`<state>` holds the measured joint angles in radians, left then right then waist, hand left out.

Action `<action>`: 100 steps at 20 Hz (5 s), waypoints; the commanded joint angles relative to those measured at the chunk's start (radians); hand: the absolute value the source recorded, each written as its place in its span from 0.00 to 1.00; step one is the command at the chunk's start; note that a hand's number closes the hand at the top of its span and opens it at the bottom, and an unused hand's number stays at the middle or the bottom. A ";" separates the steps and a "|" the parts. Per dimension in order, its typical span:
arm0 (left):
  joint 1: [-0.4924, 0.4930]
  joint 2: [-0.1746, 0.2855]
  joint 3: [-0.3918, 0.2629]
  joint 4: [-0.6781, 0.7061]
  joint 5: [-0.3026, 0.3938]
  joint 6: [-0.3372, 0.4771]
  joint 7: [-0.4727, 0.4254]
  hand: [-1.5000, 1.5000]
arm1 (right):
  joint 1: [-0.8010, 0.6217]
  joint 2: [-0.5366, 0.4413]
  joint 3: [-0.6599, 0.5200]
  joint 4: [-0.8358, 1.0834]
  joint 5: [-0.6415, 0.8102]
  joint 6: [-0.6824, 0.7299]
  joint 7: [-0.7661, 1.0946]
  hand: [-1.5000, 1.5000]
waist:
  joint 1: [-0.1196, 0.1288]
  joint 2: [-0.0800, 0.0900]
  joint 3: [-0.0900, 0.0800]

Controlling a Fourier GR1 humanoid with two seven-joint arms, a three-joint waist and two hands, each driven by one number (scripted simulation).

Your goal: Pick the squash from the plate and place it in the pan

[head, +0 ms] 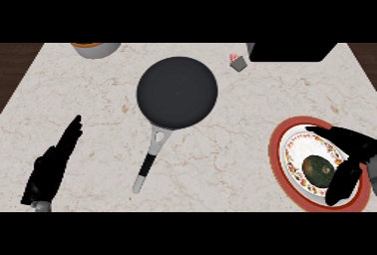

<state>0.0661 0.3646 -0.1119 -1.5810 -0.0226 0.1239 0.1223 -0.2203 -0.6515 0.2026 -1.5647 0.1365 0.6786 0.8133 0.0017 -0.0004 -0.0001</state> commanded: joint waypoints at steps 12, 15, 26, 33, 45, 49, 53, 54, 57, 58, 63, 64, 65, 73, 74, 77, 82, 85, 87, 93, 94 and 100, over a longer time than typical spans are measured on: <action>-0.018 -0.083 0.060 0.056 -0.101 -0.043 -0.036 0.50 | 0.018 0.138 -0.026 0.166 0.278 0.021 -0.149 0.00 | 0.001 0.001 0.000; 0.004 -0.039 0.109 -0.077 -0.035 -0.118 0.077 0.50 | 0.051 0.108 -0.073 0.128 0.269 0.070 -0.147 0.00 | 0.001 0.000 0.000; -0.027 -0.142 0.058 -0.069 -0.152 -0.060 0.107 0.50 | 0.053 0.214 -0.112 0.230 0.345 -0.022 -0.290 1.00 | 0.001 0.000 0.000; -0.007 -0.137 0.090 -0.053 -0.138 -0.103 0.063 0.50 | 0.014 0.282 -0.134 0.256 0.379 -0.059 -0.259 1.00 | 0.002 0.000 0.000; 0.032 -0.138 0.100 -0.006 -0.136 -0.114 -0.032 0.50 | -0.112 0.347 -0.038 0.110 0.754 -0.517 -0.108 1.00 | 0.005 -0.001 0.000; 0.020 -0.139 0.095 -0.027 -0.136 -0.117 0.010 0.50 | -0.184 0.283 0.021 -0.003 0.880 -0.628 -0.193 1.00 | 0.004 -0.004 0.000; 0.035 -0.124 0.105 -0.059 -0.128 -0.133 0.018 0.50 | -0.337 0.341 0.038 0.012 0.912 -0.653 -0.202 1.00 | 0.021 0.000 0.000; -0.037 -0.113 0.129 -0.035 -0.116 -0.141 0.050 0.50 | -0.330 0.394 0.078 0.080 0.971 -0.731 -0.203 1.00 | 0.015 0.004 0.000; 0.003 -0.155 0.101 -0.020 -0.164 -0.099 0.004 0.50 | -0.411 0.405 0.014 0.148 0.908 -0.733 -0.292 1.00 | 0.011 0.002 0.000; 0.008 -0.136 0.102 -0.077 -0.135 -0.132 0.056 0.50 | -0.501 0.467 0.027 0.142 0.900 -0.683 -0.216 1.00 | 0.022 0.002 0.000; -0.016 -0.145 0.122 -0.027 -0.126 -0.133 0.006 0.50 | -0.647 0.577 -0.037 0.452 0.857 -0.815 -0.322 1.00 | 0.032 0.009 0.000; 0.025 -0.161 0.082 -0.067 -0.164 -0.117 0.018 0.50 | -0.683 0.614 -0.043 0.478 0.860 -0.817 -0.290 1.00 | 0.032 0.007 0.000; 0.029 -0.125 0.132 -0.047 -0.119 -0.156 -0.006 0.50 | -0.698 0.602 -0.070 0.541 0.843 -0.838 -0.346 1.00 | 0.029 0.007 0.000; -0.036 -0.143 0.096 -0.024 -0.146 -0.160 0.006 0.50 | -0.898 0.650 -0.134 0.955 0.697 -1.000 -0.428 1.00 | 0.075 0.025 0.000; -0.041 -0.168 0.072 -0.035 -0.169 -0.137 0.015 0.50 | -0.912 0.651 -0.174 1.006 0.709 -0.989 -0.459 1.00 | 0.074 0.028 0.000; -0.043 -0.182 0.052 -0.030 -0.183 -0.133 0.014 0.50 | -0.940 0.651 -0.100 1.112 0.670 -1.017 -0.433 1.00 | 0.100 0.031 0.000; -0.074 -0.187 0.044 -0.039 -0.181 -0.140 0.038 0.50 | -0.997 0.651 -0.070 1.248 0.686 -0.909 -0.482 1.00 | 0.123 0.039 0.000; -0.097 -0.171 0.043 -0.039 -0.177 -0.162 0.018 0.50 | -0.912 0.651 -0.239 1.213 0.453 -0.955 -0.501 1.00 | 0.146 0.050 0.003; -0.126 -0.196 0.024 -0.005 -0.189 -0.152 0.031 0.50 | -0.950 0.651 -0.251 1.252 0.409 -0.936 -0.478 0.00 | 0.163 0.056 0.002; -0.083 -0.165 0.043 -0.011 -0.178 -0.174 -0.008 0.50 | -0.938 0.651 -0.327 1.241 0.268 -1.040 -0.651 0.00 | 0.171 0.049 0.002; -0.103 -0.186 0.037 0.001 -0.190 -0.151 0.013 0.50 | -0.959 0.651 -0.347 1.217 0.264 -1.072 -0.682 0.00 | 0.153 0.051 0.003; -0.097 -0.176 0.044 -0.026 -0.179 -0.165 0.041 0.50 | -0.941 0.651 -0.417 1.204 0.158 -1.299 -0.813 0.00 | 0.149 0.040 0.003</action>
<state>-0.0363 0.1839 -0.0722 -1.5902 -0.2061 -0.0360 0.1437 -1.1567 -0.0001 -0.1640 -0.3483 0.3607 -0.5037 0.0674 0.1549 0.0457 0.0027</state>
